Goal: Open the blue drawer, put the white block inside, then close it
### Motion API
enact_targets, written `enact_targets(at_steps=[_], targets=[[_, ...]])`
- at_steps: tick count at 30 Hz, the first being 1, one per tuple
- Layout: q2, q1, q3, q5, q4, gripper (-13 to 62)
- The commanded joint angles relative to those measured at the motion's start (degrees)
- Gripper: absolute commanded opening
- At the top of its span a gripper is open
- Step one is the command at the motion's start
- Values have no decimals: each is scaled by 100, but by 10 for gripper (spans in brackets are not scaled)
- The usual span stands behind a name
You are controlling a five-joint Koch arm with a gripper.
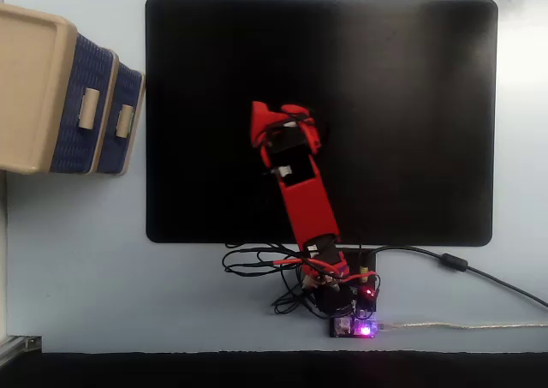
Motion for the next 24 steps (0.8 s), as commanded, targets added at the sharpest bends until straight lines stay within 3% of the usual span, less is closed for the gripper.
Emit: enact_targets(at_steps=[1, 6, 15, 18, 24], targets=[[844, 738, 773, -1556, 369, 337], [1837, 2083, 3621, -2303, 141, 337], [5194, 2118, 10222, -2312, -2593, 340], [6038, 2153, 11294, -2303, -2698, 343], [6100, 2153, 11522, -2364, -1863, 345]])
